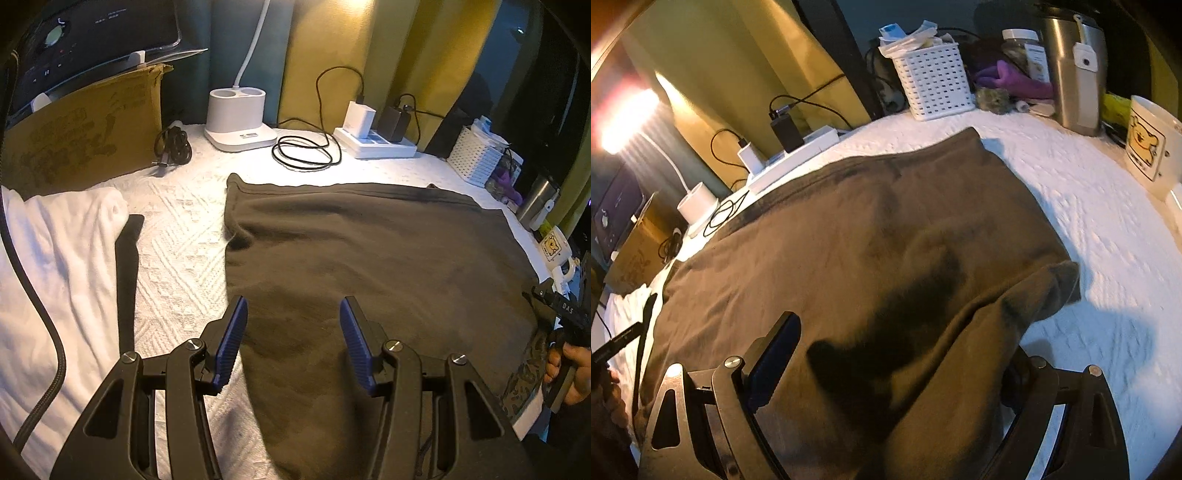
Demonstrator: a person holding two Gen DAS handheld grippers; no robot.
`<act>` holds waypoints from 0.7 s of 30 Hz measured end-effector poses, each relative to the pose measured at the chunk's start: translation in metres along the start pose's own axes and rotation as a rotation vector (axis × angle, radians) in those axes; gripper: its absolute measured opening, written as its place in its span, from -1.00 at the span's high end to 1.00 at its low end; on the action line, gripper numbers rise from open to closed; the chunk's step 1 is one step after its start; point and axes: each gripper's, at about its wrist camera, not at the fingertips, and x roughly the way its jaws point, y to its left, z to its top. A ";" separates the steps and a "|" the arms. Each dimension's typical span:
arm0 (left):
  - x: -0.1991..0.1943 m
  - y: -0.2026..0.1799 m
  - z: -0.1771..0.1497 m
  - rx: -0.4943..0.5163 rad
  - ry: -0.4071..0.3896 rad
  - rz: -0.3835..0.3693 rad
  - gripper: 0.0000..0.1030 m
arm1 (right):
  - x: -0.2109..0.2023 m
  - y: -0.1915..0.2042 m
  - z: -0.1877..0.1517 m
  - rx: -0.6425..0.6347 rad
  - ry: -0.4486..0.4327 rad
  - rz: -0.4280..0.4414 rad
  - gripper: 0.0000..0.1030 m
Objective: Fold small clothes
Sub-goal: 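Grasp the brown shirt edge with the right gripper, then lift the held edge with the right gripper and fold it over the shirt body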
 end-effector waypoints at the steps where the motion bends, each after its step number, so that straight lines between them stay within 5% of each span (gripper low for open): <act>1: 0.000 0.001 0.001 0.000 0.002 0.002 -0.02 | 0.002 0.002 0.001 -0.013 -0.002 -0.006 -0.68; 9: 0.005 0.002 0.007 0.005 0.022 0.010 -0.02 | 0.021 0.013 0.011 -0.075 -0.001 -0.037 0.38; 13: 0.006 -0.002 0.011 0.020 0.025 -0.001 -0.02 | 0.024 0.017 0.013 -0.094 0.006 -0.021 0.57; 21: 0.002 -0.005 0.017 0.043 0.012 -0.021 -0.02 | 0.023 0.019 0.015 -0.098 0.006 -0.020 0.64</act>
